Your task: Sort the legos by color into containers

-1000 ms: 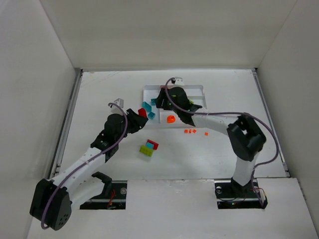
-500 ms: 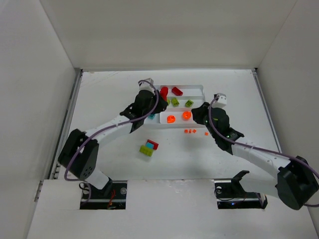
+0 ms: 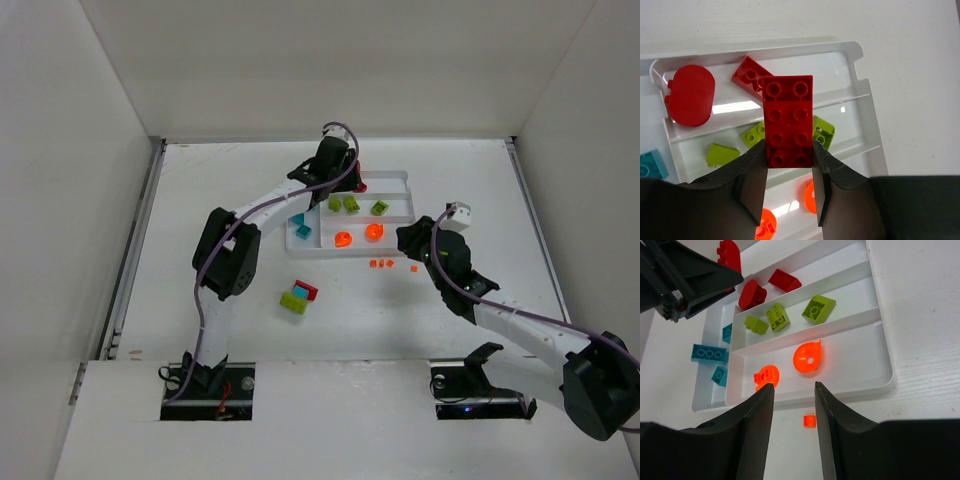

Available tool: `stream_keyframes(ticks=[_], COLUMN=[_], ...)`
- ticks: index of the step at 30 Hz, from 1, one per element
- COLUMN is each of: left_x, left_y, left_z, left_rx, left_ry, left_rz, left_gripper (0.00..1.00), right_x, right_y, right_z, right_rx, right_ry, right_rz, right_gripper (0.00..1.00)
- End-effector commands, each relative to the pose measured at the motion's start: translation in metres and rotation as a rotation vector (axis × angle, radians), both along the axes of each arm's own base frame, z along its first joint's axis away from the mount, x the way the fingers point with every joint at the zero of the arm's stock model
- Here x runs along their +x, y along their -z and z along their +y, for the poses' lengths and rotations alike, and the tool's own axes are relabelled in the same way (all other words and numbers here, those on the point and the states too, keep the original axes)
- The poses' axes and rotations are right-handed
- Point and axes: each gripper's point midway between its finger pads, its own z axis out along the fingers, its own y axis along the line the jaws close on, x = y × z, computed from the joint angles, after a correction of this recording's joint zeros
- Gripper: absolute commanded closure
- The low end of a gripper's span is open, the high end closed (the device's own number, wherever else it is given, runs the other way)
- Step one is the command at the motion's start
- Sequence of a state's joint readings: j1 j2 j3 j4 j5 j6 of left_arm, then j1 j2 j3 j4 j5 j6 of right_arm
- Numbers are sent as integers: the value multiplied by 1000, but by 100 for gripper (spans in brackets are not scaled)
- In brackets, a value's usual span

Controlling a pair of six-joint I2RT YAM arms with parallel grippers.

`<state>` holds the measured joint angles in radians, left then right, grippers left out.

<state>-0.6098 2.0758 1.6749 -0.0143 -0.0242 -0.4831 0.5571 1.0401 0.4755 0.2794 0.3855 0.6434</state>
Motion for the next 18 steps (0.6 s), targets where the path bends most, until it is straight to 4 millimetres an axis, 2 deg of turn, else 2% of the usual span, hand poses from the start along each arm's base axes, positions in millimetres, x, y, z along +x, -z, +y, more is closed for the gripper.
stream_keyframes(ticks=[1, 8, 18], left_x=[9, 23, 33], left_y=[-9, 23, 33], left_z=[5, 13, 15], left_rx=[53, 117, 134], left_ry=[23, 44, 85], left_rz=[9, 98, 145], left_gripper=[83, 80, 78], right_x=[6, 6, 9], right_y=[-24, -24, -19], right_z=[2, 2, 6], right_rx=[57, 65, 59], right_ry=[13, 15, 9], right_rz=[-81, -82, -72], right_gripper=[56, 54, 52])
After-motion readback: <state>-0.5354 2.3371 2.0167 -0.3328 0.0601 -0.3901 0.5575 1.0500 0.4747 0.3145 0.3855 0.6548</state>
